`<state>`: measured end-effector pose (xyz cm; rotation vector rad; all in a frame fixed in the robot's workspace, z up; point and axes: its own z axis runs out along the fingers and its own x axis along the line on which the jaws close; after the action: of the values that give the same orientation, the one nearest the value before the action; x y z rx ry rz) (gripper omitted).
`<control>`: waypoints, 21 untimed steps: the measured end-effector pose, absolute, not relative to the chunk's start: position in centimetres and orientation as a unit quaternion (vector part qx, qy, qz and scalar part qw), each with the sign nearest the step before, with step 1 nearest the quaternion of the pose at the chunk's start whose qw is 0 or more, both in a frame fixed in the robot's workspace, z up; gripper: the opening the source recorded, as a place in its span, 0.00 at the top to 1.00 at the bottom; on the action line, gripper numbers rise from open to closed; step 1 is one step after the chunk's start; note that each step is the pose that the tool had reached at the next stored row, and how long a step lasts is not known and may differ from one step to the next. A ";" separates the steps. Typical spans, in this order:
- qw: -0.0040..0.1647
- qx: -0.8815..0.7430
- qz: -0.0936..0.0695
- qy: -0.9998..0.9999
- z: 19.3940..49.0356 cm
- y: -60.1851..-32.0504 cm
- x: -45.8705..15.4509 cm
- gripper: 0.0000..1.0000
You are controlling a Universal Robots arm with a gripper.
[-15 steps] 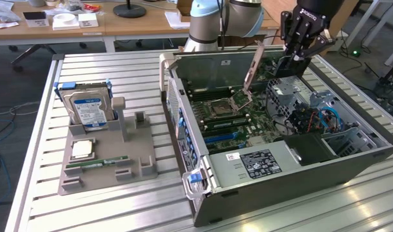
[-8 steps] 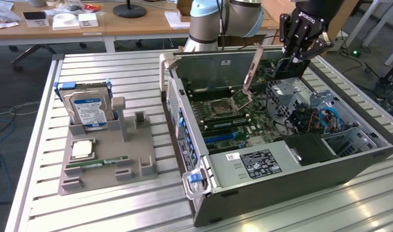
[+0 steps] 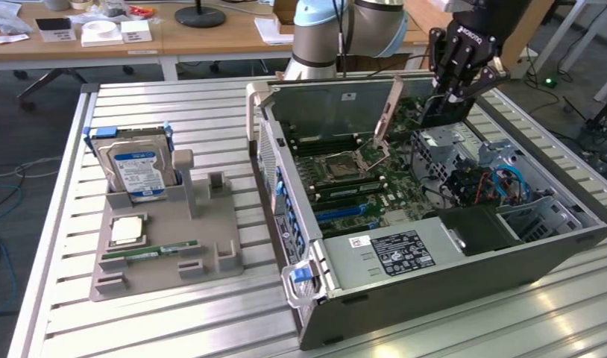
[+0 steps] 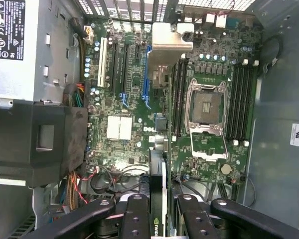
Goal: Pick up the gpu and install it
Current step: 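Insert the gpu into the slot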
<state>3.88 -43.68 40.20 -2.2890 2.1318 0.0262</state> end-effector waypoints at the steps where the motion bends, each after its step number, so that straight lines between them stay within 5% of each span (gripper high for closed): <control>1: 0.007 -0.732 0.008 0.681 40.0 -43.7 3.9 0.74; 21: 0.007 -0.728 0.008 0.685 38.0 -44.1 3.1 0.74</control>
<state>3.11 -44.14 37.97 -2.2778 2.1436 0.0262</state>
